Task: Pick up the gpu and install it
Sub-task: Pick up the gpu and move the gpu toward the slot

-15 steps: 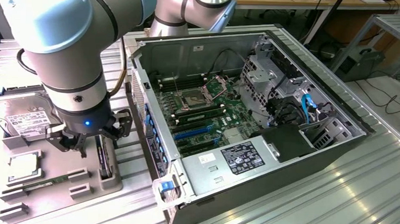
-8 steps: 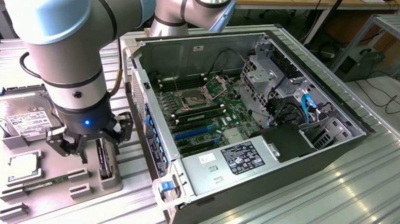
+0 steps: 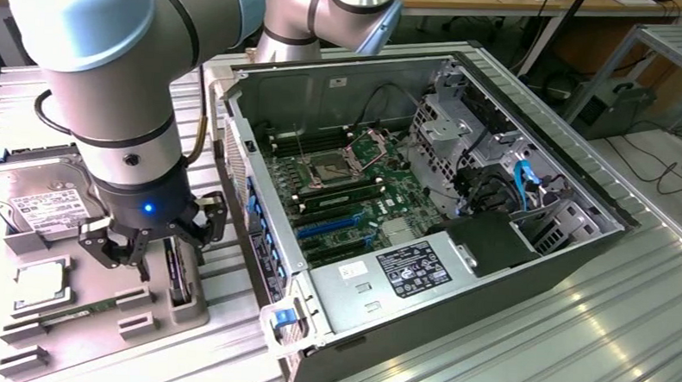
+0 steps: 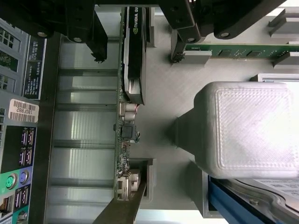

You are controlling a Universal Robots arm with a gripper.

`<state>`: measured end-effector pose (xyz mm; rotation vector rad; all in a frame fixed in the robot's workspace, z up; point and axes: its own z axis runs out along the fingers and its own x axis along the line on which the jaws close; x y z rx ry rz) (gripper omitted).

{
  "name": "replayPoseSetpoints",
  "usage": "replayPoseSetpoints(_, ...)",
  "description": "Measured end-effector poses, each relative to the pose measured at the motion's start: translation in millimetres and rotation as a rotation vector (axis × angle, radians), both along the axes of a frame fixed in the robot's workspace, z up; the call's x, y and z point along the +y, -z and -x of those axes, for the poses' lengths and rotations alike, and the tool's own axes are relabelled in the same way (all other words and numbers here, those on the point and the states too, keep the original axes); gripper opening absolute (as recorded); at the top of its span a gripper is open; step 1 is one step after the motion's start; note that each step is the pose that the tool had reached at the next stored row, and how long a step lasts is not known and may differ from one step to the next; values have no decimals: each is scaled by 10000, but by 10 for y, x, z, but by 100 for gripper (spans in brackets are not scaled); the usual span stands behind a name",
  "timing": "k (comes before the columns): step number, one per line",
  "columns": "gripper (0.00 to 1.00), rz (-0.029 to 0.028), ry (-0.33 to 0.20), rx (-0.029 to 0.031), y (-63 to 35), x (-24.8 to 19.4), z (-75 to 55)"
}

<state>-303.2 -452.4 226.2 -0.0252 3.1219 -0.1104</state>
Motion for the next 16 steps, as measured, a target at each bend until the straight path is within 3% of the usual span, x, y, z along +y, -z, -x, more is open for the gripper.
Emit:
replayPoseSetpoints(9,66,0,0,0,0,0,0)
replayPoseSetpoints(13,52,0,0,0,0,0,0)
replayPoseSetpoints(16,45,0,0,0,0,28,-4)
